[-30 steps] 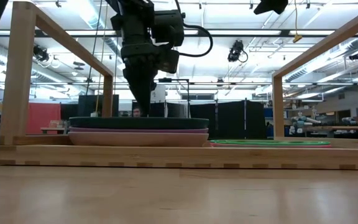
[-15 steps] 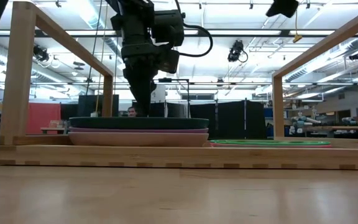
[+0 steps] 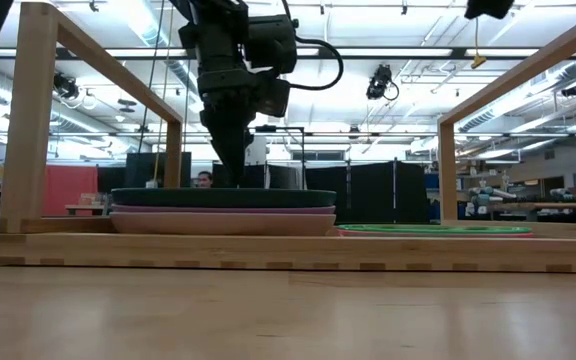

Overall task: Place and stack plates onto a shelf
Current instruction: Stack the orange plate on top of the green plate on the shelf

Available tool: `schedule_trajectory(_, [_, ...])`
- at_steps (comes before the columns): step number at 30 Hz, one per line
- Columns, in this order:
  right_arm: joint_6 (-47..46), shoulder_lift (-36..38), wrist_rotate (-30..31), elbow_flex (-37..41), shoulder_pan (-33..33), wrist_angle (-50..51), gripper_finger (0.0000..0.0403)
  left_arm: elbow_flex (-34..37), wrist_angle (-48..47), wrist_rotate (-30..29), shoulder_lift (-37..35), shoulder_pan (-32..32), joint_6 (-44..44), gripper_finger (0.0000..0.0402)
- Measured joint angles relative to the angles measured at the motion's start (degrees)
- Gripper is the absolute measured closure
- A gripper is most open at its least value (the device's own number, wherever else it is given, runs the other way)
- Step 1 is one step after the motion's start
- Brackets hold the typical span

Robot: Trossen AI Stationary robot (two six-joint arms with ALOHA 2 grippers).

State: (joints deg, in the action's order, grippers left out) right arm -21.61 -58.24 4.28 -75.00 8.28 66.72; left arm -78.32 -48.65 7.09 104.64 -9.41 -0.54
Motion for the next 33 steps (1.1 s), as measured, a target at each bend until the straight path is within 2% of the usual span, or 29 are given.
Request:
schedule_trajectory(10, [-9.93, 2.22, 5.57, 0.00, 8.12, 4.14, 0.0184, 0.00, 0.03, 0.00, 0.00, 0.00, 0.00, 0.0194])
schedule_trajectory(17, [-13.80, 2.08, 7.14, 0.00, 14.00, 4.22, 0.0184, 0.00, 0.03, 0.00, 0.00, 0.00, 0.00, 0.0194])
schedule_trajectory(25, [-19.77, 2.06, 11.66, 0.13, 21.72, 4.39, 0.0184, 0.00, 0.01, 0.00, 0.00, 0.00, 0.31, 0.0194])
schedule_trajectory(33, [-31.60, 2.41, 13.09, 8.05, 29.17, 4.49, 0.0184, 0.00, 0.01, 0.00, 0.00, 0.00, 0.33, 0.0194])
